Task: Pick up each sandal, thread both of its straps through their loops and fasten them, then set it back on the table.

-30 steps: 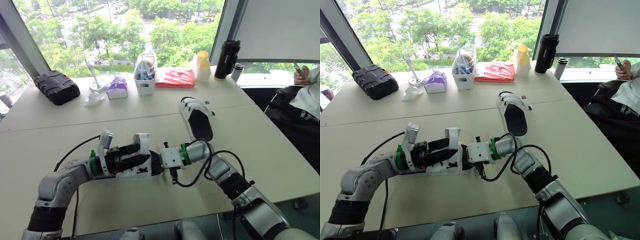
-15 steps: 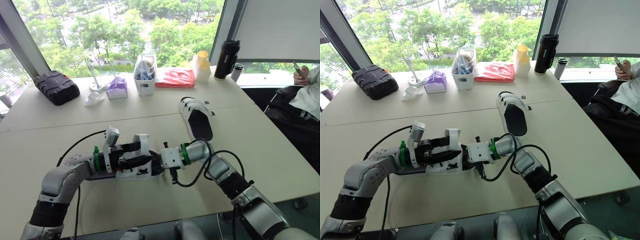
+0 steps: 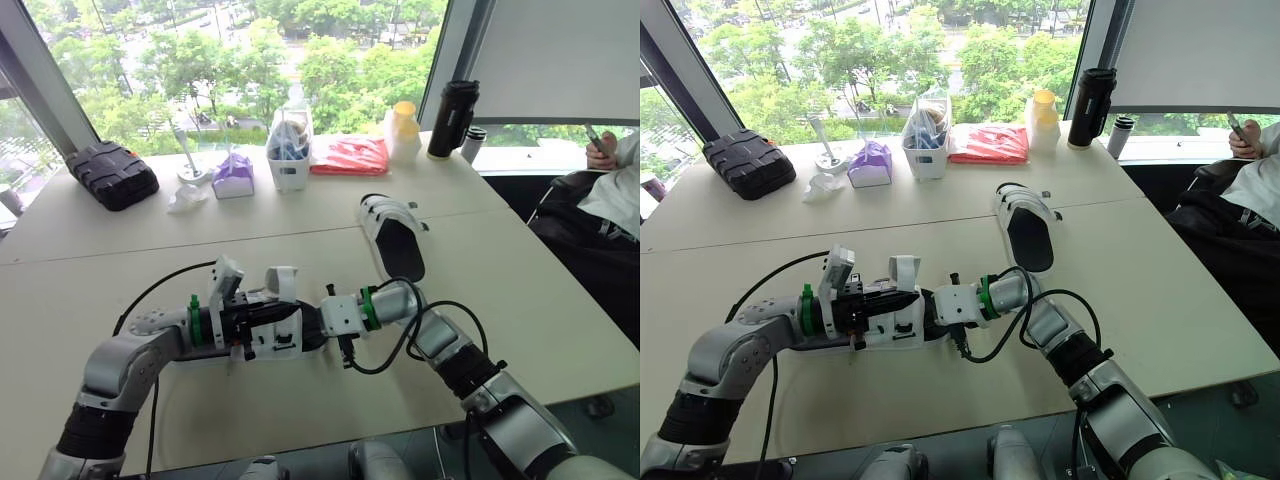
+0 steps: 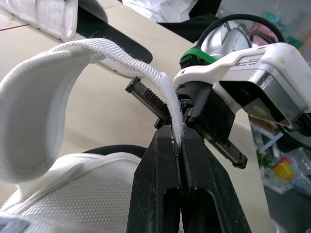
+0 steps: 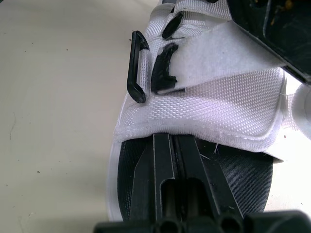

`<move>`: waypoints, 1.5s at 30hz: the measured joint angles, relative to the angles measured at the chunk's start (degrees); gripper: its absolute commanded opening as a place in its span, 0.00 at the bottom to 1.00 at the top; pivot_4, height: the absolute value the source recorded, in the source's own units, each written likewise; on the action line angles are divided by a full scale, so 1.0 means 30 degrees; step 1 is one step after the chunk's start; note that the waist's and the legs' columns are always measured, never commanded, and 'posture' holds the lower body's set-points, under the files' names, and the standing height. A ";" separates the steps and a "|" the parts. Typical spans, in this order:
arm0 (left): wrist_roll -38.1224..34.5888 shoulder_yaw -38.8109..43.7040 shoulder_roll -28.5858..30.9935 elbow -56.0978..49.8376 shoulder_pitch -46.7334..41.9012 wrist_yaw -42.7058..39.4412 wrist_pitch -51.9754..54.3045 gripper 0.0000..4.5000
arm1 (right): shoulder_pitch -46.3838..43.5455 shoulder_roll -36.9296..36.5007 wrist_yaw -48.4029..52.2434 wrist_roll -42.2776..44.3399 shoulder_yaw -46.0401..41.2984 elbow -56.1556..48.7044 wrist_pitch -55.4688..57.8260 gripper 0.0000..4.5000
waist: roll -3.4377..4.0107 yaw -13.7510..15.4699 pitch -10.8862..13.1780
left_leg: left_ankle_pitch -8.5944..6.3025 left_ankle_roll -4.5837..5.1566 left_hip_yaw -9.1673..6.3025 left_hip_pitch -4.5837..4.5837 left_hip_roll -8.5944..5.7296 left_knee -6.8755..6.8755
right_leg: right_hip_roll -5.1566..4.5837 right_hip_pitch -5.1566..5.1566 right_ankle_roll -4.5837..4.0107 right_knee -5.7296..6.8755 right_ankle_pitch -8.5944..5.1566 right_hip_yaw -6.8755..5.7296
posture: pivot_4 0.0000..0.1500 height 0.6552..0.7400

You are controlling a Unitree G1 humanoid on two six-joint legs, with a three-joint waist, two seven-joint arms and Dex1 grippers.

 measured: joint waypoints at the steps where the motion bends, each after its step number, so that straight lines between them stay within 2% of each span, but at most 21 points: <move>1: -0.0003 0.0016 0.0082 0.0000 -0.0001 -0.0010 0.0008 0.01 | -0.0032 0.0005 0.0000 0.0000 0.0008 0.0039 -0.0017 0.00 | 0.0000 0.0001 0.0000 | 0.0000 0.0000 0.0000 0.0000 0.0000 0.0001 | 0.0000 0.0000 0.0001 0.0000 -0.0001 0.0001 | 1.00 1.00; 10: -0.1569 0.0939 0.0908 -0.1011 -0.0004 -0.0113 0.1390 0.01 | -0.0173 0.0102 -0.0055 -0.0063 0.0108 0.0244 -0.0266 0.00 | -0.0002 -0.0086 0.0004 | 0.0000 0.0000 -0.0002 -0.0003 0.0007 -0.0001 | 0.0006 -0.0005 0.0001 0.0002 0.0000 -0.0002 | 1.00 1.00; 17: -0.2849 0.1428 -0.0081 -0.1084 -0.0071 0.0858 0.2262 0.01 | -0.0172 0.0115 -0.0101 -0.0120 0.0137 0.0227 -0.0290 0.00 | -0.0003 -0.0107 0.0004 | 0.0000 0.0000 -0.0003 -0.0002 0.0007 0.0000 | 0.0006 -0.0005 -0.0001 0.0003 0.0006 -0.0002 | 1.00 1.00; 35: -0.1843 0.0677 -0.0719 -0.0667 0.1035 0.0558 0.1085 0.01 | -0.0106 0.0026 -0.0099 -0.0133 0.0194 0.0059 -0.0267 0.00 | -0.0002 -0.0099 0.0003 | 0.0000 0.0000 -0.0001 -0.0002 0.0006 -0.0001 | 0.0006 -0.0004 -0.0023 0.0002 -0.0007 -0.0001 | 1.00 1.00; 45: -0.2307 0.0862 -0.0779 0.0008 0.1170 0.0262 0.0893 0.01 | -0.0047 -0.0044 -0.0097 -0.0141 0.0203 -0.0117 -0.0194 0.00 | -0.0002 -0.0095 0.0003 | 0.0000 0.0000 0.0000 -0.0005 0.0005 -0.0002 | 0.0002 -0.0004 -0.0011 0.0000 0.0001 -0.0001 | 1.00 1.00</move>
